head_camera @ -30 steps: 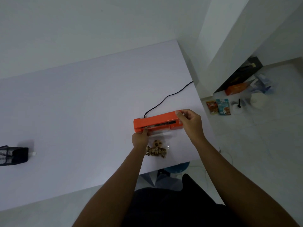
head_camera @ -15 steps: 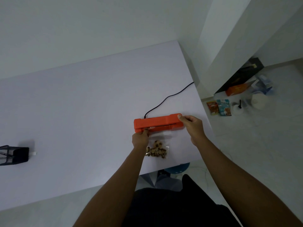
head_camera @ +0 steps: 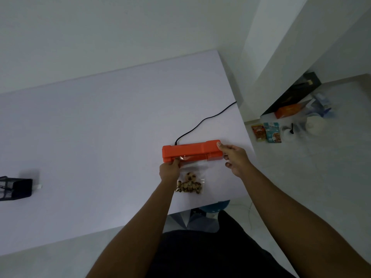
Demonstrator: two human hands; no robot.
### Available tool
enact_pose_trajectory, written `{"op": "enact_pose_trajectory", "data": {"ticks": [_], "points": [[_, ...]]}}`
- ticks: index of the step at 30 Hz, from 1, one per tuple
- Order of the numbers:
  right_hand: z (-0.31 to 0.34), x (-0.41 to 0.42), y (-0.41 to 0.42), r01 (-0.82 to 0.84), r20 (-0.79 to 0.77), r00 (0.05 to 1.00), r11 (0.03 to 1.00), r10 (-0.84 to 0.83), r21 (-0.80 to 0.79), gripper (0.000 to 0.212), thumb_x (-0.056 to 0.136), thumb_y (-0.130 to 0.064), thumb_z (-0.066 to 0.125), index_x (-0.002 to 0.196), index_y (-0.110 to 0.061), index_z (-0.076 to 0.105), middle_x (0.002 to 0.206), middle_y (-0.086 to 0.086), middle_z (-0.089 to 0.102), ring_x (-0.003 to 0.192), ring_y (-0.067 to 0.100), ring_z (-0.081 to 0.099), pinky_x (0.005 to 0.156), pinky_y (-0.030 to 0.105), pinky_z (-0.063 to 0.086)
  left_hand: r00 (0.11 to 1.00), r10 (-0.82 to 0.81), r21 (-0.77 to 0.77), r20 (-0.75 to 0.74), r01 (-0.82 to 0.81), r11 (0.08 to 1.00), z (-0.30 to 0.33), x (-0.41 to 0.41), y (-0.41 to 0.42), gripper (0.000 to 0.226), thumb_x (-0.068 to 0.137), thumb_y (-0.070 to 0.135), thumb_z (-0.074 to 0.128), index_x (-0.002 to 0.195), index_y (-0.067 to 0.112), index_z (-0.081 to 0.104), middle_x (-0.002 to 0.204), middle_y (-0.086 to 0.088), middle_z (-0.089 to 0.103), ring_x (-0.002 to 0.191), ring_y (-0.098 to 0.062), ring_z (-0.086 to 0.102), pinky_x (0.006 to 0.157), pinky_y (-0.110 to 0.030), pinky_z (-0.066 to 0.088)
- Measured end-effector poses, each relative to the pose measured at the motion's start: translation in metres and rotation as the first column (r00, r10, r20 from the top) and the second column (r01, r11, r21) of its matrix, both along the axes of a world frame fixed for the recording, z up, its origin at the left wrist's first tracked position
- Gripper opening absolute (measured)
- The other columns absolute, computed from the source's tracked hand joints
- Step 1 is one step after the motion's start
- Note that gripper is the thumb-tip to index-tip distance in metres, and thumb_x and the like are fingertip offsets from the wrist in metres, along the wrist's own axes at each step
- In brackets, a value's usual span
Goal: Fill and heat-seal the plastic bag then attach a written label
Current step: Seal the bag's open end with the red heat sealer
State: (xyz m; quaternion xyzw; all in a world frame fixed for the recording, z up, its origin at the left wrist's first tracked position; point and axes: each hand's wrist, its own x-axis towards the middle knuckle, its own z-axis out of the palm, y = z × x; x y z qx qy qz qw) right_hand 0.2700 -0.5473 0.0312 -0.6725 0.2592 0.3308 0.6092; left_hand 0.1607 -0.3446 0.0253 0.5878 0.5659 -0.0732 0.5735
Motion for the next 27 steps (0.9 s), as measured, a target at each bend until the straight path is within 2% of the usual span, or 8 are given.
{"op": "enact_pose_trajectory", "data": {"ticks": [4, 13, 22, 27], "points": [[0.0001, 0.0009, 0.0005, -0.005, 0.010, 1.000, 1.000, 0.005, -0.013, 0.038, 0.073, -0.042, 0.086, 0.093, -0.013, 0.070, 0.079, 0.003, 0.057, 0.064, 0.013, 0.045, 0.052, 0.029, 0.033, 1.000, 0.014, -0.004, 0.004, -0.014, 1.000, 0.0005, 0.0003, -0.0004, 0.028, 0.090, 0.027, 0.063, 0.068, 0.011, 0.058, 0.064, -0.004, 0.055, 0.059, -0.016, 0.050, 0.058, -0.027, 0.041], [-0.0027, 0.0029, -0.0021, -0.032, 0.026, 0.999, 0.999, 0.033, -0.037, 0.043, 0.073, -0.044, 0.085, 0.097, -0.011, 0.072, 0.083, 0.004, 0.061, 0.067, 0.014, 0.049, 0.053, 0.030, 0.034, 1.000, 0.028, 0.001, 0.001, -0.028, 1.000, -0.0006, 0.0011, -0.0004, 0.028, 0.090, 0.028, 0.064, 0.067, 0.012, 0.058, 0.066, -0.004, 0.057, 0.063, -0.018, 0.053, 0.069, -0.031, 0.045], [-0.0062, 0.0044, -0.0025, -0.047, 0.051, 0.997, 0.997, 0.050, -0.059, 0.044, 0.072, -0.045, 0.085, 0.098, -0.011, 0.073, 0.082, 0.006, 0.062, 0.065, 0.015, 0.048, 0.052, 0.029, 0.033, 1.000, 0.024, -0.002, 0.002, -0.024, 1.000, -0.0045, 0.0016, 0.0004, 0.025, 0.089, 0.028, 0.065, 0.070, 0.012, 0.059, 0.069, -0.006, 0.059, 0.070, -0.022, 0.056, 0.072, -0.033, 0.046], [-0.0082, 0.0050, -0.0030, -0.053, 0.056, 0.997, 0.996, 0.057, -0.067, 0.043, 0.073, -0.046, 0.085, 0.096, -0.011, 0.074, 0.082, 0.006, 0.062, 0.065, 0.015, 0.048, 0.051, 0.029, 0.032, 0.999, 0.028, -0.012, 0.017, -0.027, 1.000, -0.0045, 0.0013, 0.0004, 0.022, 0.089, 0.026, 0.064, 0.076, 0.009, 0.060, 0.069, -0.005, 0.058, 0.065, -0.018, 0.053, 0.062, -0.028, 0.043]]}}
